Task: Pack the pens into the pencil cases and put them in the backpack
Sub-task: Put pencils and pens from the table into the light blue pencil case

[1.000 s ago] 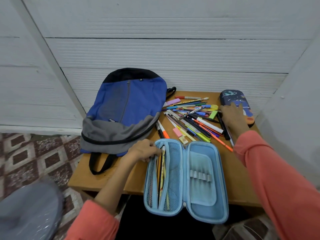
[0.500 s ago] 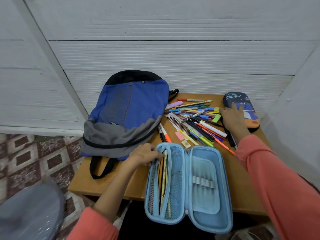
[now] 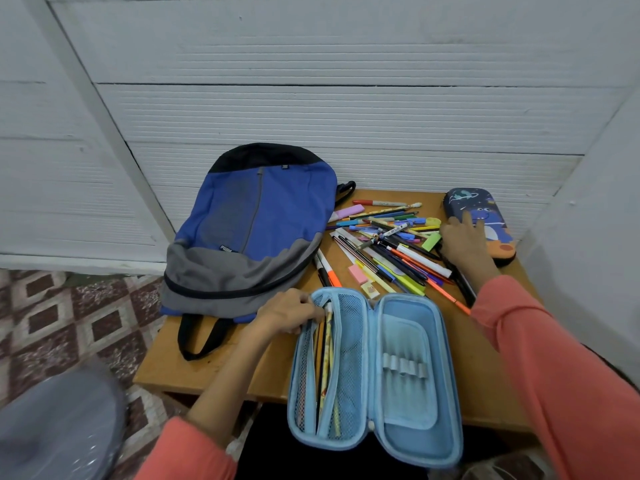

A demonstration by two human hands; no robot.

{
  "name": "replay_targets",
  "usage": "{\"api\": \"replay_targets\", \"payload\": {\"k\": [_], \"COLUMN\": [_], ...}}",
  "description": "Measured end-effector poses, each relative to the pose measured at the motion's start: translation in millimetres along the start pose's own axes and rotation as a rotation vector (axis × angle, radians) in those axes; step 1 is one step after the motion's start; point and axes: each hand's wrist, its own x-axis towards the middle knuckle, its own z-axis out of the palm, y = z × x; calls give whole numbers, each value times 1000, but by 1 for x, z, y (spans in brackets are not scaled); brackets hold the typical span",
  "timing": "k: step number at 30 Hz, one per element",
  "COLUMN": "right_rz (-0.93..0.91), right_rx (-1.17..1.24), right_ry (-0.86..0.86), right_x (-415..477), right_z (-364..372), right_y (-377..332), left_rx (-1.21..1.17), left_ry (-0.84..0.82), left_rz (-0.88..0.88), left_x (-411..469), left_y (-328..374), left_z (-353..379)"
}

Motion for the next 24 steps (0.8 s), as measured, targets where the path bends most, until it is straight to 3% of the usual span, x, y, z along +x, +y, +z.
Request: {"api": "replay_targets", "payload": {"k": [3,8,13,15,18,24], "right_rz": [37,85,149,141,52,43], "right_rx": [289,1052,1802,2007,2124,2027], "right_ry": [85,236,445,444,283,-108], "right_x": [0,-6,-24,-33,-50,-101], "right_z": [-1,-13,-66,-89,-107,-98], "right_y": [7,14,5,-2,-20,-96], "left_rx": [-22,-59,-109,-100,-86,17], "left_ry": [1,-10,6,16,24,119], "left_rz": [-2,-3,-18,-19,-11,1], "left_x": [0,-2,-4,-4,-6,-13], "left_y": [-1,-2,-3,-4,-4,-2], "left_z": [-1,-2,-1,0,1,5]}}
